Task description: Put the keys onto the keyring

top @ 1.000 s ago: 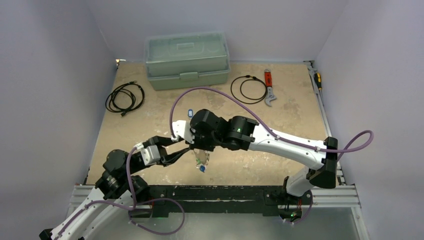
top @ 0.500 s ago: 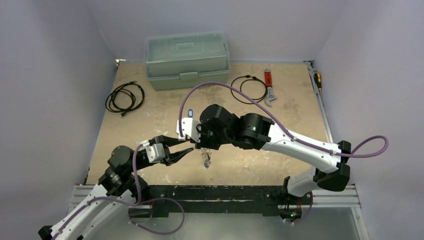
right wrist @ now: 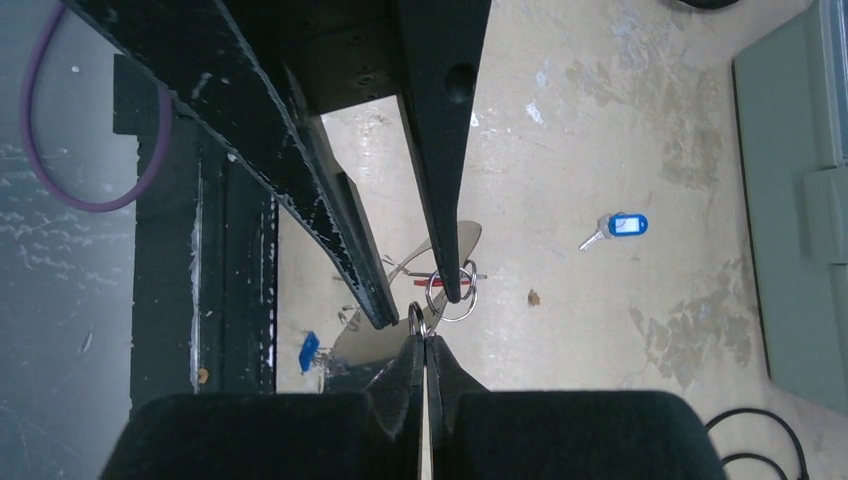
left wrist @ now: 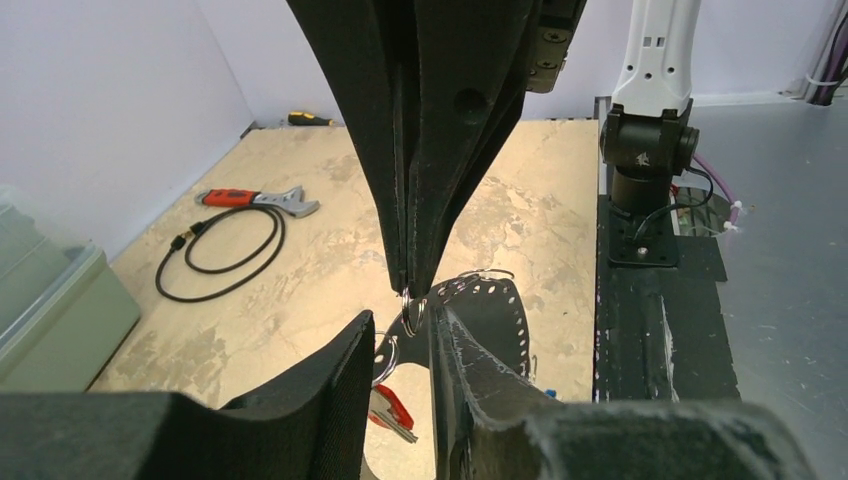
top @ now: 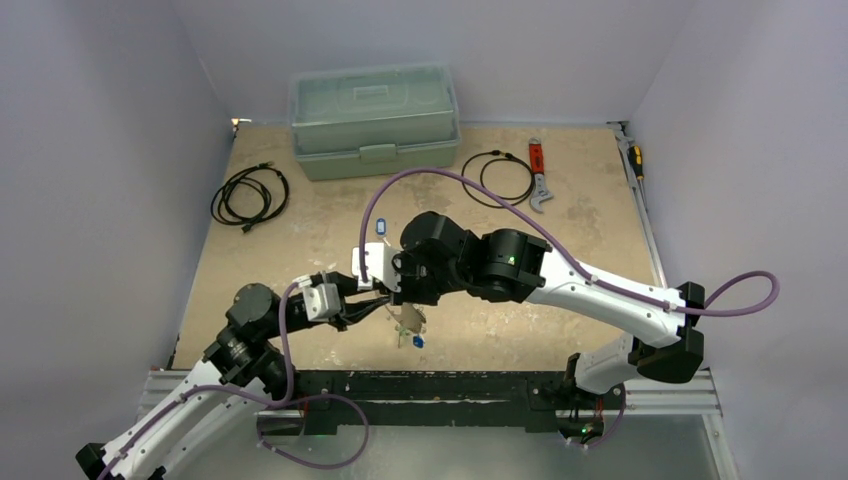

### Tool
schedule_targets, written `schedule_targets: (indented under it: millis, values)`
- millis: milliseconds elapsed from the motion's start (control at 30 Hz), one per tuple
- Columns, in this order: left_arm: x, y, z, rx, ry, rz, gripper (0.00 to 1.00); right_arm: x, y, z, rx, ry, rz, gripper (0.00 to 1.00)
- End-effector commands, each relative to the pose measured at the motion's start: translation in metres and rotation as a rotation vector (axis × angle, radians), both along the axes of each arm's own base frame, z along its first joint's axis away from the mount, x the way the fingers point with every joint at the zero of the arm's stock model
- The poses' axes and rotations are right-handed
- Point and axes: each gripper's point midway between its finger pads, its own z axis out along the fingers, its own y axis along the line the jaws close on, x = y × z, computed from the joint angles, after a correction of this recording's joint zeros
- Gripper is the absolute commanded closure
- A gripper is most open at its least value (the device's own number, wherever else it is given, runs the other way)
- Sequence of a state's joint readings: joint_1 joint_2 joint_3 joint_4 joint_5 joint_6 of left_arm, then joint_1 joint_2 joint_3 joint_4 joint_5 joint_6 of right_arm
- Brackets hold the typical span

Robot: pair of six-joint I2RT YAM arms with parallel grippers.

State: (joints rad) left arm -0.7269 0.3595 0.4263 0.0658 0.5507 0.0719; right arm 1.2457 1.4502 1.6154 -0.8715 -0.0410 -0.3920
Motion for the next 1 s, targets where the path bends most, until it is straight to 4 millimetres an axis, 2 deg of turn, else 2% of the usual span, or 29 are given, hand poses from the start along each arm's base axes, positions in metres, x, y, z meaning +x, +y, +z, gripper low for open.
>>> schedule_targets:
  millis: [0,300,433,667,800,900,967]
  values:
    - [-0.005,-0.002,0.021,-0.040,-0.043,-0.030,0.77,-0.005,0.006,0.034,0.095,-0.036,0.037,1.00]
    - [-0.005,-0.004,0.020,-0.035,-0.035,-0.037,0.90,-0.012,0.009,0.037,0.102,-0.036,0.060,1.00]
    - [-0.007,-0.004,0.021,-0.034,-0.044,-0.050,1.00,-0.016,0.012,0.038,0.107,-0.034,0.074,1.00]
    - [-0.013,0.002,0.030,-0.060,-0.095,-0.050,1.00,-0.024,0.015,0.041,0.146,-0.037,0.107,1.00]
    - [-0.014,0.006,0.036,-0.076,-0.118,-0.034,1.00,-0.023,0.016,0.055,0.213,-0.049,0.086,0.85]
    - [-0.015,0.009,0.040,-0.089,-0.131,-0.022,1.00,-0.021,0.013,0.069,0.278,-0.069,0.063,0.66]
    - [-0.015,0.011,0.041,-0.094,-0.136,-0.017,1.00,-0.022,0.009,0.073,0.319,-0.064,0.050,0.58]
